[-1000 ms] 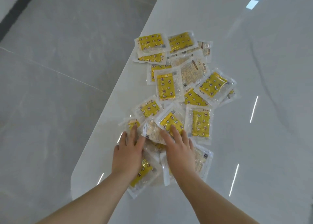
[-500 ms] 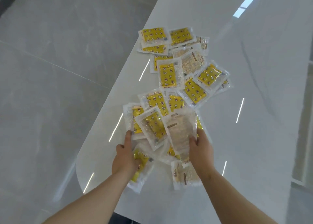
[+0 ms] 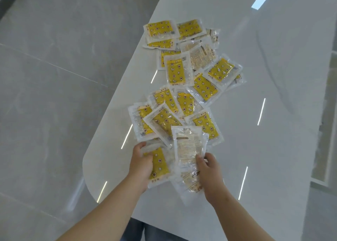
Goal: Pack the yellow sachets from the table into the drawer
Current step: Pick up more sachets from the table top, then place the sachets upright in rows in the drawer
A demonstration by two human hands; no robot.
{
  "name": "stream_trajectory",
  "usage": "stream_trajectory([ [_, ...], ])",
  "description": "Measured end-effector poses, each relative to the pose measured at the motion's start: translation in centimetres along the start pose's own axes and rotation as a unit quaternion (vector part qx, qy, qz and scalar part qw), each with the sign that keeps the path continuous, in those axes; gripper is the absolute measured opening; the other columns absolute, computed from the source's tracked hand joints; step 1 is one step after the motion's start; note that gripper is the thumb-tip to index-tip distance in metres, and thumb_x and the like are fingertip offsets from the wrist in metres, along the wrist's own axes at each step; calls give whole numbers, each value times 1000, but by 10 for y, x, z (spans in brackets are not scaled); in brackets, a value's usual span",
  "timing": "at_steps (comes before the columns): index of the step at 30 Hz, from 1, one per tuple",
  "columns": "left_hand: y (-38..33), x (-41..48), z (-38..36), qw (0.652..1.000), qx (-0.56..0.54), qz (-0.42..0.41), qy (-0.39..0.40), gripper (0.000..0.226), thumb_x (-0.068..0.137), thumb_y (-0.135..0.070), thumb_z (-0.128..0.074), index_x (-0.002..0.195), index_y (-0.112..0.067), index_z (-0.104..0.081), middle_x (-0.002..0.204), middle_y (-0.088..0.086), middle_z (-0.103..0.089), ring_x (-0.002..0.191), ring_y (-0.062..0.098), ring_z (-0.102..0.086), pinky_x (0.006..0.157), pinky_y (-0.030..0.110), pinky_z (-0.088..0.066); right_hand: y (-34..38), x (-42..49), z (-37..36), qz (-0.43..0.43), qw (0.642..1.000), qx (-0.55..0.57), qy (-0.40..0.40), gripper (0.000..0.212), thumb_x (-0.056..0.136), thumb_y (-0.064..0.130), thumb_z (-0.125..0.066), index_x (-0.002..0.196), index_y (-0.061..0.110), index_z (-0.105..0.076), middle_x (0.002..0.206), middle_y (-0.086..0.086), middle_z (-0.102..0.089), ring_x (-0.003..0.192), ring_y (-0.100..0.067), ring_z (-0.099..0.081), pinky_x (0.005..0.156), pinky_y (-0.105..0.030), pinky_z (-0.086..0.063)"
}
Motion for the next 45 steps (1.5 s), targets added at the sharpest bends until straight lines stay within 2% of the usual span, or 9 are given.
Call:
stream_trajectory([
  [3,2,-8,-11,994,92,-64,-19,33,98,-12,-34,108,-39,-51,97,1,-60,77,21,-62,72,38,-54,-3,-5,3,11,999,27,15,18,97,22,-46,84,15,-55,75,-6,-60,64,-21,-56,60,-36,-47],
  [9,-16,-22,0,955,224,-175,-89,33,96,-7,-34,98,-28,-60,106,3,-54,67,8,-51,53,24,-41,-6,-6,29,5,987,144,-72,20,98,18,-43,81,14,-52,74,-7,-59,61,-21,-56,56,-30,-46],
  [13,-12,-49,-15,990,109,-57,63,24,98,-30,-43,91,-26,-65,107,8,-67,85,22,-64,82,37,-52,1,-24,35,7,983,180,-27,15,99,19,-43,90,14,-55,81,-7,-65,67,-22,-64,60,-34,-53],
  [16,-11,-87,-38,980,16,-4,196,34,94,-48,-42,98,-26,-67,99,3,-73,96,23,-68,90,41,-51,4,-47,35,29,986,161,13,16,99,22,-44,92,13,-55,89,-12,-67,75,-27,-66,67,-43,-56],
  [24,-1,-172,-42,981,-16,-125,150,19,80,-6,-70,98,-10,-66,85,6,-73,73,20,-70,57,31,-56,9,-136,74,171,977,81,97,11,98,19,-46,96,20,-56,92,-7,-69,80,-20,-68,64,-30,-57],
  [30,39,-264,-33,968,22,-214,129,20,81,-6,-70,97,-16,-66,90,4,-73,81,22,-70,68,34,-57,-8,-205,129,161,973,86,143,17,93,25,-53,106,15,-55,93,-3,-67,74,-14,-67,51,-22,-50],
  [35,49,-331,-57,961,-12,-188,201,17,89,-5,-57,102,-13,-66,94,9,-72,84,24,-69,68,34,-55,-9,-239,185,173,969,100,143,20,91,21,-58,109,15,-55,100,-9,-68,84,-23,-69,66,-36,-59],
  [41,49,-362,-135,953,9,-221,207,45,84,8,-46,120,-15,-57,127,12,-55,122,26,-48,107,44,-38,-13,-223,288,179,959,188,111,14,92,17,-57,106,18,-55,102,-12,-67,89,-28,-67,75,-48,-57],
  [45,70,-384,-234,951,38,-236,194,52,83,16,-45,118,-21,-56,122,15,-56,99,30,-60,82,40,-53,-29,-193,385,182,952,224,102,17,92,11,-57,103,24,-56,105,-8,-68,96,-29,-66,82,-53,-55],
])
Point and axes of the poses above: each hand's wrist, its own x-axis towards the middle knuckle, its own z-axis out of the back of the hand, y = z × x, the point moved 4 cm from there along x, towards the middle knuckle
